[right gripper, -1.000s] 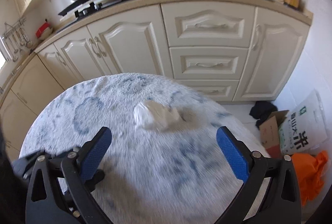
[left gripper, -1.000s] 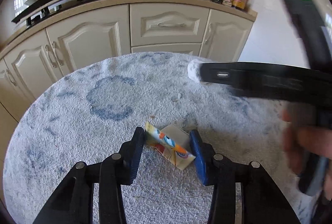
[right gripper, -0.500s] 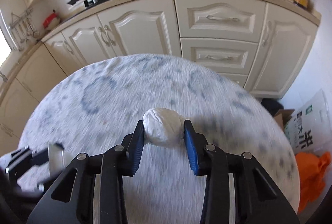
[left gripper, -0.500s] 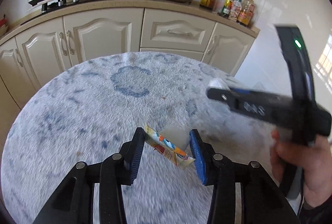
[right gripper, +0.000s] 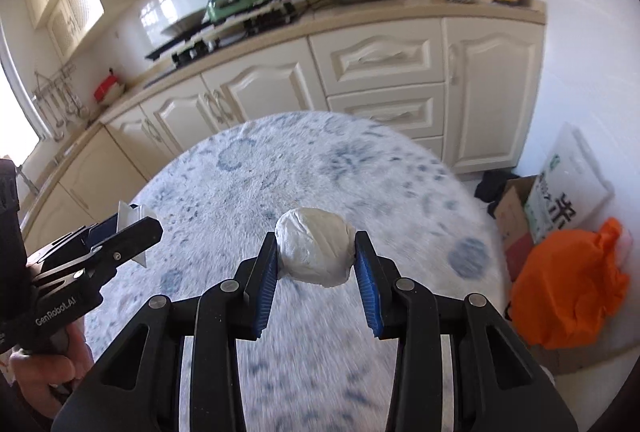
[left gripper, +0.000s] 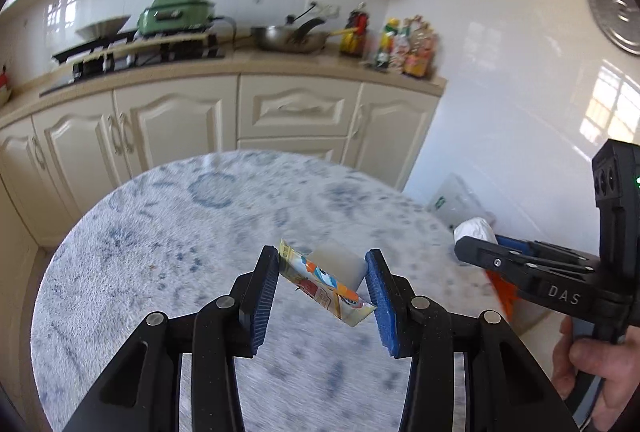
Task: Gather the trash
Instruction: 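Carry both items to the bin and open both tools over it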
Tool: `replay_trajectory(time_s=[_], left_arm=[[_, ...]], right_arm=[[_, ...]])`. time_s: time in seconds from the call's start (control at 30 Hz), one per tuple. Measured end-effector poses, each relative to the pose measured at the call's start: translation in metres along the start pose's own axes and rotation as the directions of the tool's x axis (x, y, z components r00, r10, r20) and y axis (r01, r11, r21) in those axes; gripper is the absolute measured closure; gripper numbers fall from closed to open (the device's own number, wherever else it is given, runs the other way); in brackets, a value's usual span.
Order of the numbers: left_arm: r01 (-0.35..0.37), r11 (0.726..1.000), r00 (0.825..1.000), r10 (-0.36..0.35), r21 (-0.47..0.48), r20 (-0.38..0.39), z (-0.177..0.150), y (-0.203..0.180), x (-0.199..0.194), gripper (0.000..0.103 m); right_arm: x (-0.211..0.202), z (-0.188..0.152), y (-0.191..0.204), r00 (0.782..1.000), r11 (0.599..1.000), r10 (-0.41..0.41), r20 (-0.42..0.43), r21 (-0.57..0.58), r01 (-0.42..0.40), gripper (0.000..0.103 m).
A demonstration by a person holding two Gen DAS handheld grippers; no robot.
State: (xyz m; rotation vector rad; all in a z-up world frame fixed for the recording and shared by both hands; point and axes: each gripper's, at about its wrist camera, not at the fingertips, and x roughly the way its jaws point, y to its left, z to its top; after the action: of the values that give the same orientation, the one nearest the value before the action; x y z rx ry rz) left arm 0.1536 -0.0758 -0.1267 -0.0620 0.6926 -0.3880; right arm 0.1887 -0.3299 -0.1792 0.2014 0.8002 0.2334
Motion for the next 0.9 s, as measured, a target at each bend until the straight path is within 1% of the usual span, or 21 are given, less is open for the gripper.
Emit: replay_trajectory(time_s=[0.17, 0.27, 0.4, 0.5, 0.7, 0.9], left_arm=[[0.046, 0.998, 0.998, -0.048, 0.05, 0.043, -0.01, -0.042, -0.037, 0.063], [0.078, 0.994, 0.995, -0.083, 0.08, 0.061, -0.012, -0.064, -0.052, 0.063], [0.134, 0.983, 0.987, -0.143, 0.126, 0.069, -0.011, -0.095, -0.06, 0.063], [0.175, 0.971, 0.98, -0.187, 0.161, 0.065, -0.01, -0.12, -0.063, 0.063], [0.278, 0.933, 0.957, -0.29, 0.226, 0.019, -0.014, -0.178, -0.056, 0.063], [0.38, 0.883, 0.923, -0.382, 0.276, -0.049, -0.019, -0.228, -0.043, 0.063]], right_arm=[[-0.055, -0.015, -0.02, 0.997, 0.999, -0.035, 0.068, 0.038, 0.033, 0.066], [-0.086, -0.022, -0.036, 0.992, 0.996, -0.07, 0.107, 0.067, 0.063, 0.066], [-0.121, -0.032, -0.059, 0.982, 0.989, -0.122, 0.148, 0.106, 0.107, 0.066], [-0.149, -0.04, -0.081, 0.969, 0.978, -0.172, 0.176, 0.15, 0.146, 0.066], [-0.195, -0.063, -0.127, 0.939, 0.94, -0.283, 0.195, 0.249, 0.231, 0.066], [-0.231, -0.095, -0.175, 0.906, 0.883, -0.386, 0.173, 0.355, 0.308, 0.066]])
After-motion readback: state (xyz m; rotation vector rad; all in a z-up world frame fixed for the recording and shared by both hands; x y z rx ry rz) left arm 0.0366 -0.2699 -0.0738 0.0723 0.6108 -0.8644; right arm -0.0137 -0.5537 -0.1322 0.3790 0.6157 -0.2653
